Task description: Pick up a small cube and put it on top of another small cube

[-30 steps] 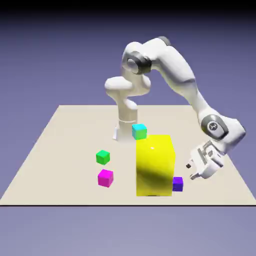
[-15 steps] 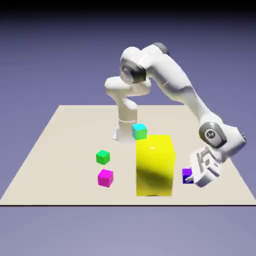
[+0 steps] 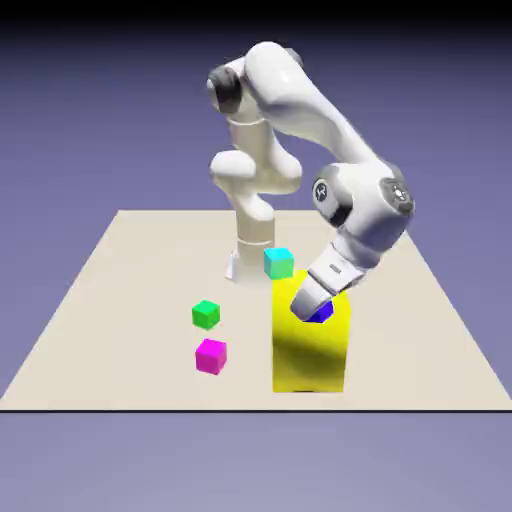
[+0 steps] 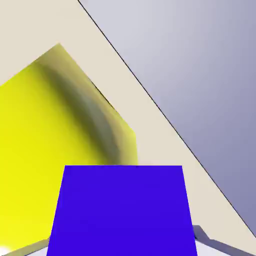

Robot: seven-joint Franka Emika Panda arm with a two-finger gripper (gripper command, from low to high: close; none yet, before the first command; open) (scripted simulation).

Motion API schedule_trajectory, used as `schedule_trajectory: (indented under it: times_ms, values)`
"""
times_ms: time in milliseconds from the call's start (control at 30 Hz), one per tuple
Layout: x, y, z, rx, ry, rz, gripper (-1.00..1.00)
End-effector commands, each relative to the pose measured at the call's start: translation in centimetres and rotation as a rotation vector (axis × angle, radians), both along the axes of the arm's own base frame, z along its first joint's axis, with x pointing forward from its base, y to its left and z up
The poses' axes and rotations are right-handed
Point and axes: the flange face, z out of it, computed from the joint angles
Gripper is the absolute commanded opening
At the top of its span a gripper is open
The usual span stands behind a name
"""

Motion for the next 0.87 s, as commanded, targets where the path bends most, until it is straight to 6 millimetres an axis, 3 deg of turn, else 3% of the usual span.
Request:
schedule_trajectory:
  times_ms: [0, 267, 333, 367, 567, 600, 633, 833]
  values:
    - [-0.8, -0.3, 0.6, -0.023, 0.017, -0.023, -1.0]
    - [-8.3, -2.5, 5.9, -0.121, 0.158, -0.205, -1.0]
    - [-9.8, -2.2, 6.1, -0.151, 0.195, -0.213, -1.0]
    - [-9.8, -2.2, 6.1, -0.151, 0.195, -0.213, -1.0]
    - [-12.7, -4.4, 0.7, -0.151, 0.195, -0.213, -1.0]
    - [-12.7, -4.4, 0.7, -0.151, 0.195, -0.213, 1.0]
    - [-12.7, -4.4, 0.7, -0.151, 0.195, -0.213, 1.0]
    - [-9.8, -2.2, 6.1, -0.151, 0.195, -0.213, 1.0]
